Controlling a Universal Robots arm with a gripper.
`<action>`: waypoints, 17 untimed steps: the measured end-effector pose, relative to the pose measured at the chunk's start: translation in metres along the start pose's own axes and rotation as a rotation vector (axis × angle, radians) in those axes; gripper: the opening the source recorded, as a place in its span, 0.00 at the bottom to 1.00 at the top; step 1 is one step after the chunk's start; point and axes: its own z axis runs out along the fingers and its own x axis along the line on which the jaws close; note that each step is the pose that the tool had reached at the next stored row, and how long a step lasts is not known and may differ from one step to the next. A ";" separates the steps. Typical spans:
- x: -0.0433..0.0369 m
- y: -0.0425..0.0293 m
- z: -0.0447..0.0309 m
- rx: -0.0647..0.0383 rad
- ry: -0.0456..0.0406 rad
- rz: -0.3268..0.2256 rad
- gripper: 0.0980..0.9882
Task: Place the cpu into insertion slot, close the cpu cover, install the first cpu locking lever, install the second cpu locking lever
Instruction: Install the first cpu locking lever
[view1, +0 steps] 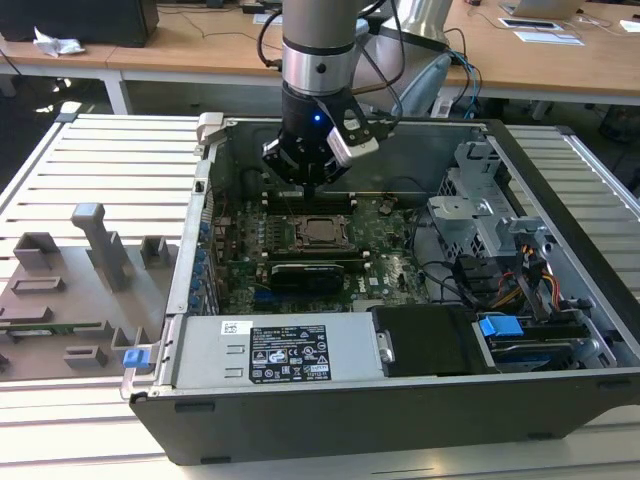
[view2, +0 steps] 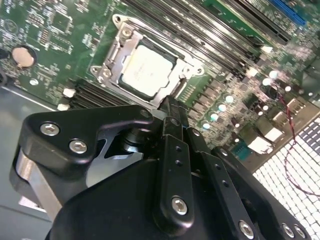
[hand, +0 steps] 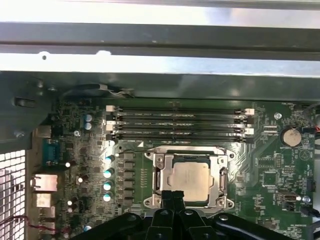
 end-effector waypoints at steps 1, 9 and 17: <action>0.0016 0.0000 0.0000 0.000 0.0000 0.000 0.01; 0.0176 0.0004 0.0000 0.000 0.0000 0.000 0.01; 0.0336 0.0011 0.0012 0.000 0.0000 0.000 0.01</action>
